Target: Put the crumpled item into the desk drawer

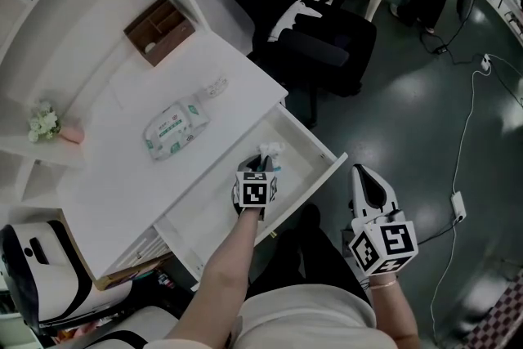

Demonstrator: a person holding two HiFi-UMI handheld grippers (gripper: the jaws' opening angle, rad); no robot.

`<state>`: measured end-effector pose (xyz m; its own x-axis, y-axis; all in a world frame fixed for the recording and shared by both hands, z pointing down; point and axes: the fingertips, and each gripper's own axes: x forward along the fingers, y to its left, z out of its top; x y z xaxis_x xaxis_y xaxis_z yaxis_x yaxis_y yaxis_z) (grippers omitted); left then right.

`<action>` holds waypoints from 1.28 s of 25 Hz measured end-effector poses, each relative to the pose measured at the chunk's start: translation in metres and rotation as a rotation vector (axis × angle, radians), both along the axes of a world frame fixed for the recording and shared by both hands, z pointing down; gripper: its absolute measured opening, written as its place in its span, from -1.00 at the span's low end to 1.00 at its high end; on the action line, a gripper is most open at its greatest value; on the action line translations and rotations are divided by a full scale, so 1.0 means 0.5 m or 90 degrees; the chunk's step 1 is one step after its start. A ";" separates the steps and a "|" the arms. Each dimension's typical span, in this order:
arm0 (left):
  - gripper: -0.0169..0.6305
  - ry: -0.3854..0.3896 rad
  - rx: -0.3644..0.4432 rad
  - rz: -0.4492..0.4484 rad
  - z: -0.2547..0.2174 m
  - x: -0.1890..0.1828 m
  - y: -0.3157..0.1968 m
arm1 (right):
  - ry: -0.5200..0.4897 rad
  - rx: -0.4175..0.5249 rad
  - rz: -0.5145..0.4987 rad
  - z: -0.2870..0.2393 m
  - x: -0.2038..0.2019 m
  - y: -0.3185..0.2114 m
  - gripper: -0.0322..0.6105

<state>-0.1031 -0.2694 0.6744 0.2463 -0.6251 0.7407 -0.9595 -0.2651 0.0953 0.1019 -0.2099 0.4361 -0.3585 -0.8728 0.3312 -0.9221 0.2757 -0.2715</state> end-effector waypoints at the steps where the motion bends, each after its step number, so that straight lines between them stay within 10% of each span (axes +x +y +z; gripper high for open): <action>1: -0.80 0.000 -0.003 -0.001 0.003 0.000 0.000 | 0.000 -0.001 -0.001 0.001 0.000 0.000 -0.89; 32: -0.51 0.004 -0.063 -0.038 0.033 -0.019 0.001 | -0.010 -0.016 -0.013 0.011 -0.007 -0.011 -0.89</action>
<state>-0.1126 -0.2691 0.6910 0.2152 -0.5630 0.7980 -0.9727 -0.1964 0.1238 0.0983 -0.2156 0.4419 -0.3821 -0.8565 0.3471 -0.9116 0.2876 -0.2937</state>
